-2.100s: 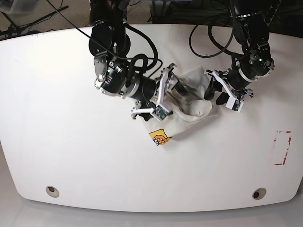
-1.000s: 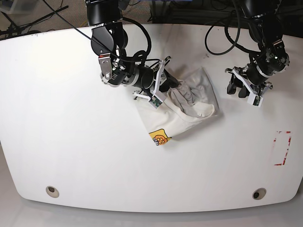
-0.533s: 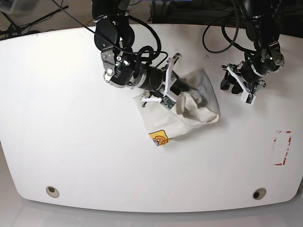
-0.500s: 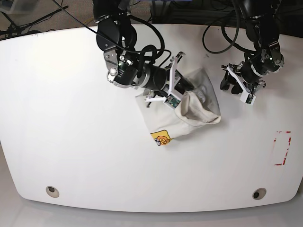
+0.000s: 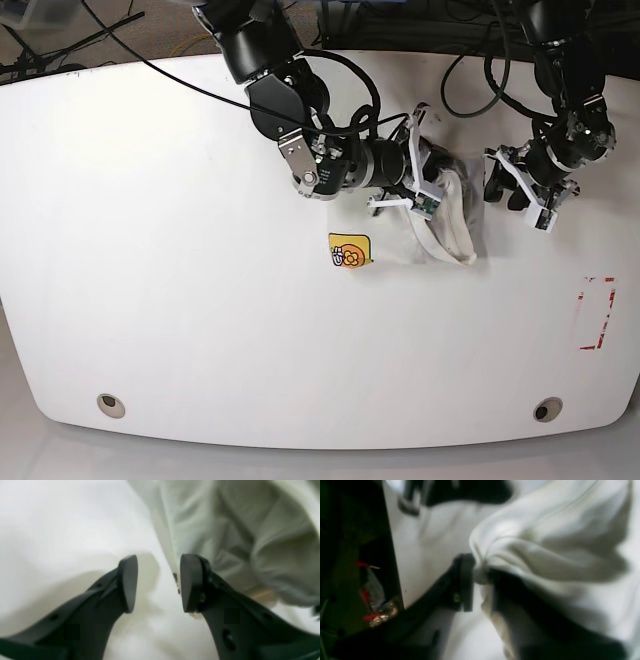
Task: Fold the T-shirt properly
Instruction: 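Tuck and flatten the bundle edges with both grippers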
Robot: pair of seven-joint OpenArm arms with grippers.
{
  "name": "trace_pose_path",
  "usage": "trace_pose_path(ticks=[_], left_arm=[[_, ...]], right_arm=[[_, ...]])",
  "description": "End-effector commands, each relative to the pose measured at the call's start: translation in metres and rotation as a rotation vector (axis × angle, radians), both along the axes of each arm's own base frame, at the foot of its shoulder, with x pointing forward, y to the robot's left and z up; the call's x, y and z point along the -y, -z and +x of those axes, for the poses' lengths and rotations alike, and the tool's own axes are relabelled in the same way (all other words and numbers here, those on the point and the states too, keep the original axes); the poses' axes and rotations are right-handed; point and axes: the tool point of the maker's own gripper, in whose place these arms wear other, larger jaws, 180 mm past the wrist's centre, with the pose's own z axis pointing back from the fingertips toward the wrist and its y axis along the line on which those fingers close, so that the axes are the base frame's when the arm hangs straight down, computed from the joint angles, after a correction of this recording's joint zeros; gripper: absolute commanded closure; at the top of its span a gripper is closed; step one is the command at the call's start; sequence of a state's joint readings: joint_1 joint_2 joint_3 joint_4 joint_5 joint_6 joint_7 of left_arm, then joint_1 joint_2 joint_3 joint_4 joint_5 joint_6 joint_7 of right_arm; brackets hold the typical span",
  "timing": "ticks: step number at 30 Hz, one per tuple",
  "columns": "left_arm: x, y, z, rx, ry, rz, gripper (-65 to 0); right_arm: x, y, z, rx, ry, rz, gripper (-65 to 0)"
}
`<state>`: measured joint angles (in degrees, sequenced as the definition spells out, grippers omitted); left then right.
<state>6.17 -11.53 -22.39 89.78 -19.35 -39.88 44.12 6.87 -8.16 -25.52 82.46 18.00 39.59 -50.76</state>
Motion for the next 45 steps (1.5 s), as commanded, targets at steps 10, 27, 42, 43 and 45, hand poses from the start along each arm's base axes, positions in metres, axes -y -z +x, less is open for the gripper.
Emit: trace_pose_path(ticks=[10, 27, 42, 43, 45], left_arm=[[-0.01, -0.074, 0.022, 0.217, 0.017, 0.089, -25.7], [0.12, -0.092, 0.027, 0.291, 0.352, 0.02, -25.7], [0.153, -0.064, 0.007, 0.209, 0.414, -0.042, -25.7], [0.15, -0.058, 0.006, 0.19, 0.41, -0.035, -25.7], [0.131, -0.043, 0.007, 0.146, 0.388, 0.016, -25.7]], right_arm=[[0.011, -0.067, -0.004, 0.189, 0.024, 0.126, -47.9], [0.14, -0.088, 0.09, 0.152, 0.361, 0.246, -39.5], [0.125, -0.021, 0.137, 0.013, 0.379, 0.131, -18.5], [0.126, -0.014, 0.138, 0.01, 0.385, 0.121, -18.5], [0.129, 0.003, 0.138, -0.008, 0.403, 0.1, -18.5]])
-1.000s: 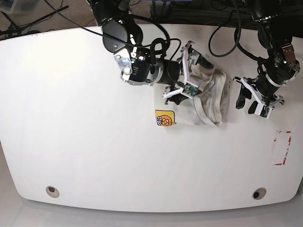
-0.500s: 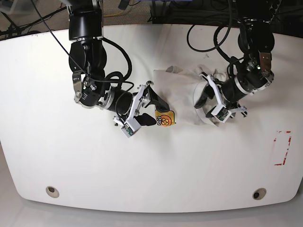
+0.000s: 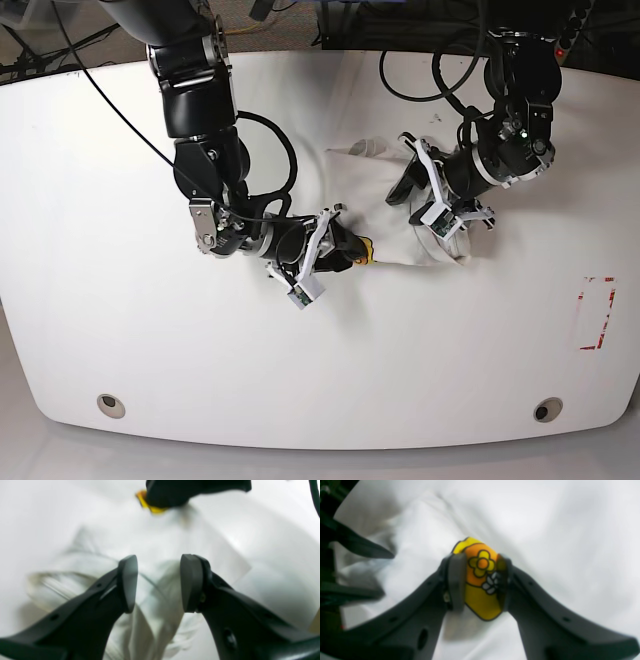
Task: Fold the T-shirt properly
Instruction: 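Tuck and flatten the bundle edges with both grippers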
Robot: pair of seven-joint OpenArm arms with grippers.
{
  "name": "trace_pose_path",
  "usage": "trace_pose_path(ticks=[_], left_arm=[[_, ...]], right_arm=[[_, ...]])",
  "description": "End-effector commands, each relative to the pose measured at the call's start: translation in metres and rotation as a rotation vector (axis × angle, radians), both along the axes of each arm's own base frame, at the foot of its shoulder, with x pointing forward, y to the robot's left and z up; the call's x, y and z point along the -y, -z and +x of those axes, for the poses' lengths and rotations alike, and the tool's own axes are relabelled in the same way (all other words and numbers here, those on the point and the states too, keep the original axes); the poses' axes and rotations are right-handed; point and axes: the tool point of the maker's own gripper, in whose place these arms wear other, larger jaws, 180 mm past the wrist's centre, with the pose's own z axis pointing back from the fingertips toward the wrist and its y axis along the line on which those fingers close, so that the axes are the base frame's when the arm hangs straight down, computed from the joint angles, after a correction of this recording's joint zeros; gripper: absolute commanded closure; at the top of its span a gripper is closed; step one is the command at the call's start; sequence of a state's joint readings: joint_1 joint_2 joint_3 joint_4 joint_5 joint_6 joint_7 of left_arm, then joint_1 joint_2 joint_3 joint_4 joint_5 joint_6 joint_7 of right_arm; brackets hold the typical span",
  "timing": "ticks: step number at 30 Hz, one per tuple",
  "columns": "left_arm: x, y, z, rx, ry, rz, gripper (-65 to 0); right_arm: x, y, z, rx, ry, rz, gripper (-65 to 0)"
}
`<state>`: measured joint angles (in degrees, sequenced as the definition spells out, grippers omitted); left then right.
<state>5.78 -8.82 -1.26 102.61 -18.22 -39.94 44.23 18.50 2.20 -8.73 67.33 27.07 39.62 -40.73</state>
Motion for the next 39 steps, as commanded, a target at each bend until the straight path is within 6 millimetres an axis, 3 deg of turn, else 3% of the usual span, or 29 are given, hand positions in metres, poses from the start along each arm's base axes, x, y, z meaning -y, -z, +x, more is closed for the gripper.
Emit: trace_pose_path(ticks=[1, 3, 6, 10, 13, 16, 18, 23, 26, 29, 31, 35, 39], left_arm=[[-0.023, 0.01, 0.008, -0.012, -0.038, 0.041, -25.7], [-0.034, 0.029, 0.006, -0.068, -0.063, 0.055, -25.7], [-0.056, 0.042, 0.018, -0.093, -0.089, 0.081, -25.7], [-0.076, 0.051, 0.024, -0.102, -0.119, 0.07, -25.7], [-0.083, 0.034, 0.032, -0.05, -0.11, 0.1, -25.7], [-0.083, 0.001, 0.04, 0.045, -0.103, 0.097, -25.7], [-0.089, -0.034, 0.046, 0.143, -0.125, 0.081, -25.7], [-0.107, -0.06, 0.04, 0.198, -0.184, 0.122, -25.7], [-0.099, -0.061, 0.037, 0.192, -0.188, 0.122, -25.7], [-0.095, -0.047, 0.024, 0.145, -0.181, 0.126, -25.7], [-0.08, -0.04, 0.019, 0.124, -0.16, 0.099, -25.7], [-0.043, -0.021, 0.004, 0.064, -0.115, 0.03, -25.7], [-0.023, 0.0, -0.004, 0.006, -0.089, 0.035, -25.7]], right_arm=[[0.006, 0.007, 0.011, 0.011, 0.023, -0.01, -18.5], [0.011, 0.014, 0.014, 0.003, 0.041, -0.011, -18.5], [0.032, 0.023, 0.016, -0.008, 0.073, -0.026, -18.4], [0.044, 0.026, 0.017, -0.005, 0.082, -0.049, -18.2], [0.051, 0.027, 0.017, -0.004, 0.087, -0.061, -18.2], [0.051, 0.019, 0.019, 0.022, 0.079, -0.066, -18.1], [0.049, 0.01, 0.013, 0.049, 0.05, -0.094, -18.1], [0.039, -0.026, 0.0, 0.15, -0.022, -0.16, -18.1], [0.033, -0.047, -0.009, 0.206, -0.054, -0.193, -18.1], [0.014, -0.061, -0.021, 0.23, -0.078, -0.179, -18.1], [0.004, -0.066, -0.024, 0.233, -0.088, -0.167, -18.1], [-0.021, -0.066, -0.034, 0.206, -0.1, -0.112, -18.1], [-0.037, -0.047, -0.033, 0.137, -0.1, -0.077, -18.1]])
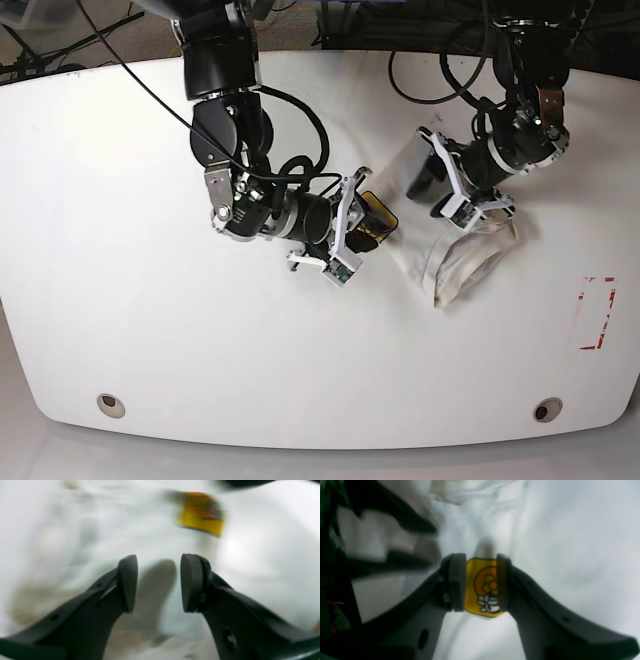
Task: Fold the T-shirt properly
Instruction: 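Tuck and flatten the bundle edges with both grippers, then smooth the folded shirt flat with both grippers around the yellow patch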
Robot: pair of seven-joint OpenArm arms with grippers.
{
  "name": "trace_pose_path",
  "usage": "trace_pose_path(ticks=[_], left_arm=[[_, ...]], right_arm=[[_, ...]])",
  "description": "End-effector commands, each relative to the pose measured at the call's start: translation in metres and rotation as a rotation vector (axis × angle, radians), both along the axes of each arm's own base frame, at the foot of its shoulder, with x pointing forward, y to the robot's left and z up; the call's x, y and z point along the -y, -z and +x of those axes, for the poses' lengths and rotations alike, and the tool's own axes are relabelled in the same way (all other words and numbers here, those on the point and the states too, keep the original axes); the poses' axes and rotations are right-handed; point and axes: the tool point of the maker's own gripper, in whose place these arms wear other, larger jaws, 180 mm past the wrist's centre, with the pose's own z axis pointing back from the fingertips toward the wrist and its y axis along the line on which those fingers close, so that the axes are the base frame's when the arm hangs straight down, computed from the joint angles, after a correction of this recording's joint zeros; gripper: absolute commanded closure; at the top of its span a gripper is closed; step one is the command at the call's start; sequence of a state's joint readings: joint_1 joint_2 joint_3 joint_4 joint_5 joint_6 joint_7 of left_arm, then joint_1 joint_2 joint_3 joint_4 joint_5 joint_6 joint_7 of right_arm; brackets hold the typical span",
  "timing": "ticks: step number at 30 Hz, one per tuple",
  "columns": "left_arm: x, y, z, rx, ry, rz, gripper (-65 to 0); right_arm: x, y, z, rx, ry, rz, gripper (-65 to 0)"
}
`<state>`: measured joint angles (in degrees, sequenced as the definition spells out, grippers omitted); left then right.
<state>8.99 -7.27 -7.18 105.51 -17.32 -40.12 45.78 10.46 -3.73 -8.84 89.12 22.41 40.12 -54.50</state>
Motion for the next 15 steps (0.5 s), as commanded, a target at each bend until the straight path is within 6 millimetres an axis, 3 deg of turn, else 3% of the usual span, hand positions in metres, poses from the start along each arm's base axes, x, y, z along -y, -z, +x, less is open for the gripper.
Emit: trace_pose_path(ticks=[1, 5, 7, 15], left_arm=[[0.004, 0.006, 0.003, 0.001, 0.007, 0.025, -25.7], [0.003, 0.037, -0.004, -0.088, 0.013, 0.053, -25.7], [0.002, 0.047, -0.007, -0.117, 0.008, 0.044, -25.7], [-0.026, 0.051, -0.008, -0.116, 0.008, 0.107, -25.7]], right_arm=[[-0.005, -0.002, 0.014, 0.013, 0.018, 0.03, -18.1], [-0.004, 0.032, 0.016, -0.054, 0.05, 0.043, -18.1], [0.006, 0.049, 0.017, -0.078, 0.072, 0.039, -18.1], [0.052, 0.069, 0.009, -0.134, 0.131, 0.063, -18.1]])
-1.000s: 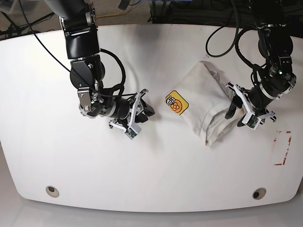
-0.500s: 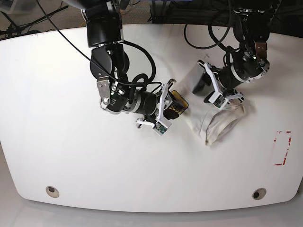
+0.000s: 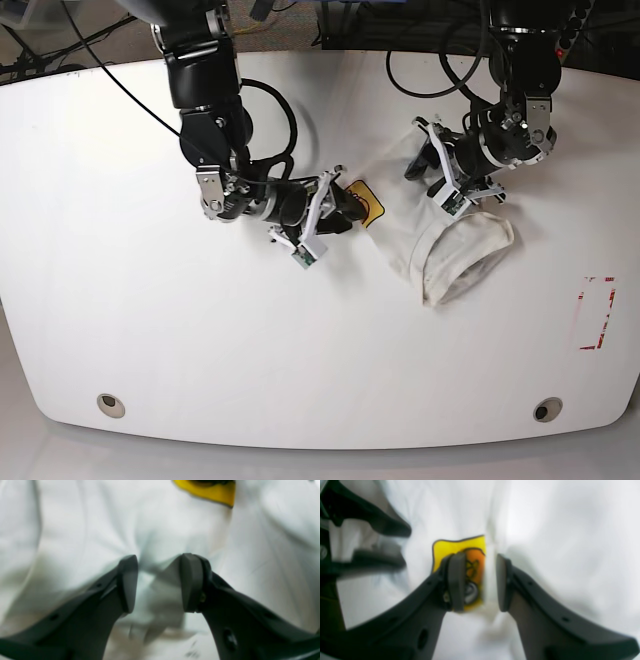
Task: Fold the T-shirt properly
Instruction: 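Smooth the folded shirt flat with both grippers around the yellow patch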
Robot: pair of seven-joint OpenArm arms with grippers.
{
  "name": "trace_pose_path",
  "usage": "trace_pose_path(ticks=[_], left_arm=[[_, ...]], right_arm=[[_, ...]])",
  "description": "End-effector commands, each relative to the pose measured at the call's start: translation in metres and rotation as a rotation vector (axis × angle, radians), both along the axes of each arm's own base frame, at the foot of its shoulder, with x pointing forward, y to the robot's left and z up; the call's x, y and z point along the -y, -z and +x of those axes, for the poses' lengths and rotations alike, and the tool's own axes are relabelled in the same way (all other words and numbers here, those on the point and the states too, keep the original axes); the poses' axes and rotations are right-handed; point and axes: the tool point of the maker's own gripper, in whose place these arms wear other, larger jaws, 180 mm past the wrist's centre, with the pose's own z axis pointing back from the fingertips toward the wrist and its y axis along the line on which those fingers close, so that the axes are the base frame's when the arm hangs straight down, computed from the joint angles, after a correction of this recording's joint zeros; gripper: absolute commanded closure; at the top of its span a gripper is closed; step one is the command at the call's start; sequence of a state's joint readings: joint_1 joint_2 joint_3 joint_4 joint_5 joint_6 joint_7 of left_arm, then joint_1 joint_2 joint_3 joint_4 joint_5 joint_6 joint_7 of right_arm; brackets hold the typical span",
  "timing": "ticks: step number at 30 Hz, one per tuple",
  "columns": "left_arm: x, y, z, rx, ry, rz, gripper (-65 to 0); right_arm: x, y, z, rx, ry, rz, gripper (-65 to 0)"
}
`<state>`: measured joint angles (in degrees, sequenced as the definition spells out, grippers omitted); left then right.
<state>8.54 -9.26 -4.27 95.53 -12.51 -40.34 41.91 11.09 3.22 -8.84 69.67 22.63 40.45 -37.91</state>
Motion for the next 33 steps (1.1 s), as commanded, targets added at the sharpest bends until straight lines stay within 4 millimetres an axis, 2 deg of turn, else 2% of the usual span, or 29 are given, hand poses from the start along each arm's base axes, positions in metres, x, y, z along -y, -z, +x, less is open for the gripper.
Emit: trace_pose_path(ticks=[1, 5, 8, 10, 13, 15, 18, 22, 27, 29, 33], left_arm=[[-0.021, -0.002, 0.003, 0.01, -0.006, 0.066, -25.7], [-0.036, -0.006, 0.003, 0.017, 0.004, 0.111, -25.7], [-0.043, -0.017, 0.003, 0.05, 0.021, 0.146, -25.7], [-0.044, -0.03, 0.002, 0.088, 0.042, 0.17, -25.7], [-0.035, -0.051, 0.001, 0.154, 0.069, 0.177, -25.7], [-0.029, -0.061, -0.001, 0.186, 0.081, 0.176, -25.7], [-0.027, -0.063, -0.002, 0.192, 0.084, 0.172, -25.7], [-0.018, -0.061, -0.005, 0.185, 0.074, 0.139, -25.7], [-0.014, -0.055, -0.011, 0.165, 0.071, 0.128, -25.7], [-0.014, -0.055, -0.011, 0.163, 0.073, 0.127, -25.7], [-0.01, -0.044, -0.012, 0.132, 0.051, 0.097, -25.7]], right_arm=[[0.013, -0.011, 0.004, 0.023, 0.023, 0.019, -18.1], [0.02, -0.019, -0.014, 0.029, 0.027, 0.064, -18.1], [0.016, -0.025, -0.029, 0.028, -0.003, 0.057, -18.1], [0.012, -0.039, -0.038, 0.062, -0.037, 0.039, -18.1], [0.006, -0.062, -0.042, 0.125, -0.068, 0.027, -18.1], [0.003, -0.072, -0.039, 0.153, -0.081, 0.019, -18.1], [-0.004, -0.091, -0.017, 0.203, -0.088, 0.016, -18.1], [-0.008, -0.1, 0.01, 0.217, -0.088, 0.02, -18.1], [-0.026, -0.107, 0.045, 0.188, -0.088, 0.052, -18.1], [-0.039, -0.109, 0.052, 0.171, -0.098, 0.072, -18.1], [-0.068, -0.103, 0.047, 0.134, -0.171, 0.068, -18.1]])
